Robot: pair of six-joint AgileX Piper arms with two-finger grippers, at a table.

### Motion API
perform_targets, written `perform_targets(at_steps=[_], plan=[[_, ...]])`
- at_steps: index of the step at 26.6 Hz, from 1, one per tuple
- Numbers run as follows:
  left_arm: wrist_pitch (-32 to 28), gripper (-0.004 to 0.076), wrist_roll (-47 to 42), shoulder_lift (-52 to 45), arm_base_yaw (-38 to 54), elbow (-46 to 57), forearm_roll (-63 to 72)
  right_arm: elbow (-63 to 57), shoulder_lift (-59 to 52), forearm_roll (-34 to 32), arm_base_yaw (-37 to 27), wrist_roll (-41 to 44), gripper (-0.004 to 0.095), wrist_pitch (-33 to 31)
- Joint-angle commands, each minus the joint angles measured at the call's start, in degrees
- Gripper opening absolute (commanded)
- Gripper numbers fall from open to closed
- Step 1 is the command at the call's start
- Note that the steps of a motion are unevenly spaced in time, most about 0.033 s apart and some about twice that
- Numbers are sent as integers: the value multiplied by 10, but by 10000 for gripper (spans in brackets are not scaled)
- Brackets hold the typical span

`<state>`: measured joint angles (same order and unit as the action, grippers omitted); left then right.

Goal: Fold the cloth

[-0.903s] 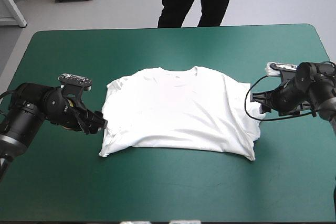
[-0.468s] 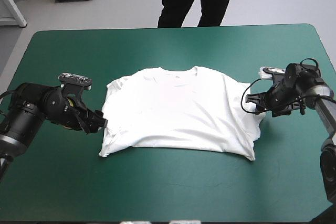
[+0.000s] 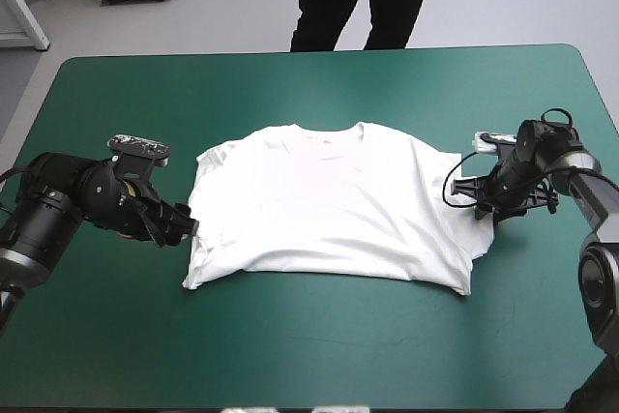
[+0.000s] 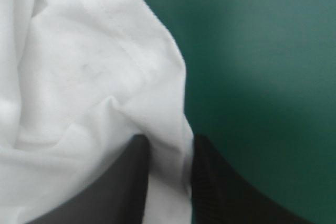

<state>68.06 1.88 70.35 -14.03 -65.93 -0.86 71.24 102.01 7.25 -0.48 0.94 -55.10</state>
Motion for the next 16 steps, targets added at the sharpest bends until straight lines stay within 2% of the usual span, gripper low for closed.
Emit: perform_targets(at_steps=[1,9,14,16], plan=[[-14,580,-6,-15,-2,-19,5,10,-22,35,-1,-9,-20,3],[-11,580,-6,-15,-2,-19,15,38,-66,38,11,-9,-17,-5],[-11,580,-6,-15,-2,-19,15,94,-84,40,75,-1,-17,-3],[-11,580,-6,-15,-2,-19,15,103,-78,68,105,-1,-17,21]])
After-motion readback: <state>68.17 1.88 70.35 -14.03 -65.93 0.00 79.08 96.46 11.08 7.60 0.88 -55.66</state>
